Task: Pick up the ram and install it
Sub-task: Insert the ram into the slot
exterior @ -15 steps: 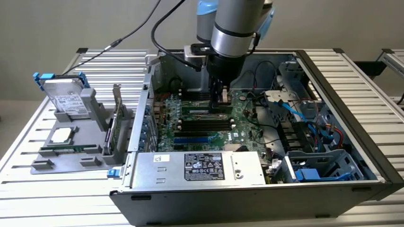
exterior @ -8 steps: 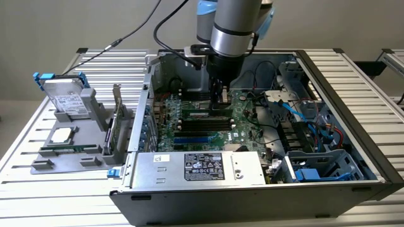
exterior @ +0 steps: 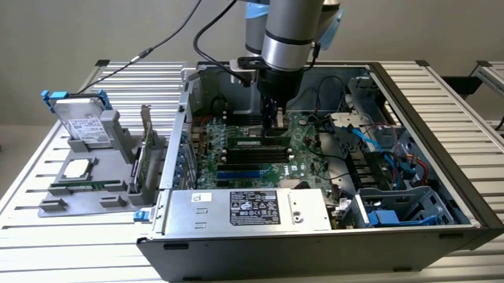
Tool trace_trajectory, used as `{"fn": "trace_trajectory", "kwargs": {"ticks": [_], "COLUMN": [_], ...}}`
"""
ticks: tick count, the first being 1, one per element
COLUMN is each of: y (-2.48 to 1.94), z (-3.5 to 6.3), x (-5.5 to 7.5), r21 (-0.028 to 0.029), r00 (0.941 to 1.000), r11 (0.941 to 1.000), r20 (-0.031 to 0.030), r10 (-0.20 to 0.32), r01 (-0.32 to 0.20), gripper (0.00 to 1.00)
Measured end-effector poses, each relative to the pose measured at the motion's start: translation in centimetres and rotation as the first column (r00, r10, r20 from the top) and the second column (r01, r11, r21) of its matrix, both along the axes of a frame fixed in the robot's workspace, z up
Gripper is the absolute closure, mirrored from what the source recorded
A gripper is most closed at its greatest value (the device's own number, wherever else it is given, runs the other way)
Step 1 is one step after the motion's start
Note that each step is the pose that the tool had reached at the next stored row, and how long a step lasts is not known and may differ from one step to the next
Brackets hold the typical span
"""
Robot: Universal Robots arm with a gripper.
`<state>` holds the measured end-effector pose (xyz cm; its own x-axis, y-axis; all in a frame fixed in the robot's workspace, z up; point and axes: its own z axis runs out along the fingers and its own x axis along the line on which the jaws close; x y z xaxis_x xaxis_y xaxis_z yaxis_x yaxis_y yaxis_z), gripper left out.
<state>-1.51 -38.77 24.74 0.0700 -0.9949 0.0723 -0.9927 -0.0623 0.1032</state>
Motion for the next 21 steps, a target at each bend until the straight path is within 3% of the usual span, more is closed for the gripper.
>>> {"fn": "trace_trajectory", "kwargs": {"ticks": [8, 21], "y": [0.07, 0.07], "z": [-0.32, -1.35], "x": [-0.1, -0.2], "r21": [-0.0072, -0.0112], "r00": [1.0, 1.0], "r11": [1.0, 0.9999], "r20": [-0.0001, -0.0001], "r10": [0.0, 0.0], "r01": [0.0, 0.0], "gripper": [0.86, 0.86]}}
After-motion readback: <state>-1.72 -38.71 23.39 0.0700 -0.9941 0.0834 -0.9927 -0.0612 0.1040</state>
